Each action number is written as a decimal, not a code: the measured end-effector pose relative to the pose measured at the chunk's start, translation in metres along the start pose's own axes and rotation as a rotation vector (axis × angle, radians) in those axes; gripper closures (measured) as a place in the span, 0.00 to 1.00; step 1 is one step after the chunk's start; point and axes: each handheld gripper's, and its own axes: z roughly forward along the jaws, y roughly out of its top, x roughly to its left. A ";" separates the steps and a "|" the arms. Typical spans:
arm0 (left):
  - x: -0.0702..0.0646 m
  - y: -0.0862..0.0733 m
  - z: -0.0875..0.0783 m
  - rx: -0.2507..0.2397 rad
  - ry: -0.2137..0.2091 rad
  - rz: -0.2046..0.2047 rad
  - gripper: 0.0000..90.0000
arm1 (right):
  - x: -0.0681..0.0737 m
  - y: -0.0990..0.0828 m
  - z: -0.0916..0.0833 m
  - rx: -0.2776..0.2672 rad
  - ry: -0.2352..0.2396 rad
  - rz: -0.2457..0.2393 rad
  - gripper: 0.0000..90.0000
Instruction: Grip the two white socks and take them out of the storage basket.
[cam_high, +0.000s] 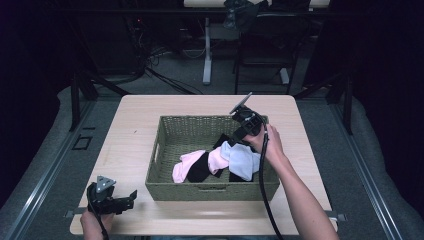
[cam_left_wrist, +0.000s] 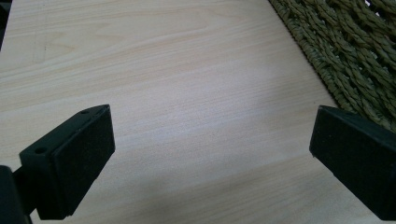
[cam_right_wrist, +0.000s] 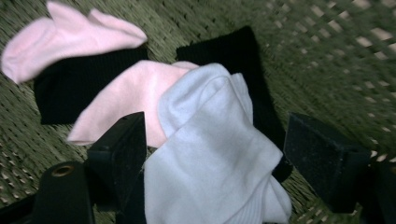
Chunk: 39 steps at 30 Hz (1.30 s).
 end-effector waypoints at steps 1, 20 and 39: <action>0.000 0.000 0.000 0.002 0.000 0.002 0.00 | -0.001 0.001 0.004 0.013 0.009 -0.001 0.25; 0.000 0.000 0.000 0.003 0.000 0.000 0.00 | -0.001 0.013 0.039 0.095 -0.039 0.019 0.49; 0.000 0.000 0.001 0.008 -0.002 0.006 0.00 | -0.001 0.014 0.050 0.143 -0.068 0.042 0.82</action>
